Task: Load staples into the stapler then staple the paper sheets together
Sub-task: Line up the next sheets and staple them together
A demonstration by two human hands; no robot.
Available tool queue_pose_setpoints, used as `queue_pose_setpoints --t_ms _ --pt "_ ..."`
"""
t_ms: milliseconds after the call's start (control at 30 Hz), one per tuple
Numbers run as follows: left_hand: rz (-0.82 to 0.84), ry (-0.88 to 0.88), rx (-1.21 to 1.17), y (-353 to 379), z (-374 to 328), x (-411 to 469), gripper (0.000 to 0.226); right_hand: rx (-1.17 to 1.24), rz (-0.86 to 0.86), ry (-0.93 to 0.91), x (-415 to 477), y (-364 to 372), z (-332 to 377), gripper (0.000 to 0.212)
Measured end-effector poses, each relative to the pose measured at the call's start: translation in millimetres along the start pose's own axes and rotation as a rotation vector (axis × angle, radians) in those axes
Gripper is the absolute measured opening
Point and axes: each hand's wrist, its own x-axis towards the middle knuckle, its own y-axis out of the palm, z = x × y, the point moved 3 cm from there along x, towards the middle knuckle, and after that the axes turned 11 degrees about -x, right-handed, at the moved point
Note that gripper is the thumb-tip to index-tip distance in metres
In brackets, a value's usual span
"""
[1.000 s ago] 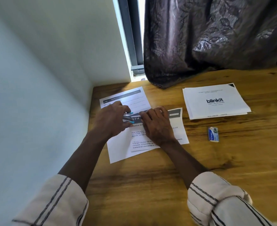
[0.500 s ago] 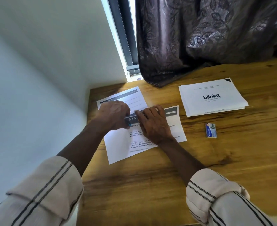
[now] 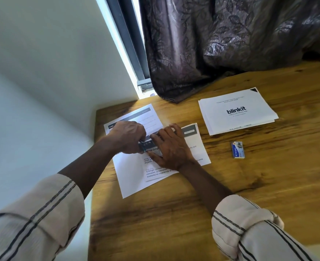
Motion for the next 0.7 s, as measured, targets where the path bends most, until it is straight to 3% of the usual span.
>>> queue_pose_setpoints --t_ms 267,333,467,700 --pt "0.036 -0.102 -0.267 13 23 -1 0.047 -0.015 0.023 0.052 1 2 -1 0.044" --pt "-0.100 -0.171 -0.455 19 34 -15 0.047 -0.012 0.036 0.070 2 1 -1 0.043" --pt "-0.529 -0.373 -0.829 56 40 -52 0.041 -0.016 0.050 0.086 3 2 -1 0.036" --pt "-0.578 -0.605 -0.947 86 15 -71 0.043 -0.045 0.073 0.058 3 -3 1 0.026"
